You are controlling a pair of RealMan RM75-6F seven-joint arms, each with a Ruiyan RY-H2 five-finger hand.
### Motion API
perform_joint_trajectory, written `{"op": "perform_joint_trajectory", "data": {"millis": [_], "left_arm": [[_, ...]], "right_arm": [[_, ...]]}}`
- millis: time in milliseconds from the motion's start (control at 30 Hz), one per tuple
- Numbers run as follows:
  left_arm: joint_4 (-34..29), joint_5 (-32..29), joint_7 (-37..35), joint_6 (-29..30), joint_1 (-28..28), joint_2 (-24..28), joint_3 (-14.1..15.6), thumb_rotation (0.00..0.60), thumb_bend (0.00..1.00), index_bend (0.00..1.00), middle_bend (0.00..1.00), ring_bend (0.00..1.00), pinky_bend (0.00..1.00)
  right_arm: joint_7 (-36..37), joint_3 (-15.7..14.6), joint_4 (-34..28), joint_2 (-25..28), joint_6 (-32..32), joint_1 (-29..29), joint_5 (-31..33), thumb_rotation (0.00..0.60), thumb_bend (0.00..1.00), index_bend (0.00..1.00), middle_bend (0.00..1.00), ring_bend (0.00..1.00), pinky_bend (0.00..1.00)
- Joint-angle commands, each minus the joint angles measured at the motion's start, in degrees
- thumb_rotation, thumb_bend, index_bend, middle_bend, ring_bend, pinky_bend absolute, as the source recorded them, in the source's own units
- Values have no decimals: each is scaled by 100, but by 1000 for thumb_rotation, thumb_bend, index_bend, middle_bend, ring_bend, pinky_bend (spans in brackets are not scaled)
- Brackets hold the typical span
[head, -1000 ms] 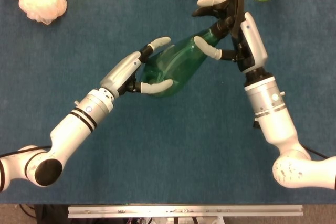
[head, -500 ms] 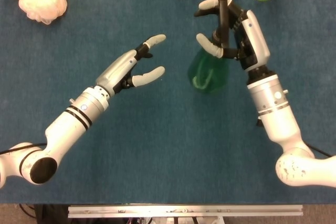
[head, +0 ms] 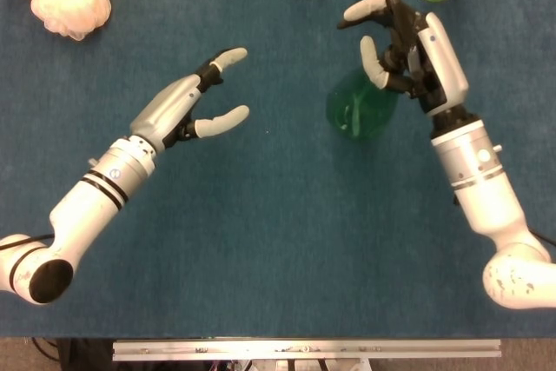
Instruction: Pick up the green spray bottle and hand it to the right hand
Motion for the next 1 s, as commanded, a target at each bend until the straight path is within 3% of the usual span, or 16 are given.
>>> {"op": "perform_joint_trajectory", "data": {"millis": [33,667,1000], "left_arm": [[36,102,105,44,19,59,72,137,150,0,0,0,138],[116,614,565,279,40,301,355,147,151,0,0,0,138],[418,848,1315,765,177,309,532,239,151,0,0,0,138]], "right_arm": [[9,-42,-81,110,31,-61,-77,600,505,587,455,345,239],[7,-297,-227,511,304,-330,-341,600,505,587,455,347,240],[150,-382,-275,916,469,-590,-432,600,505,587,455,347,240]]}}
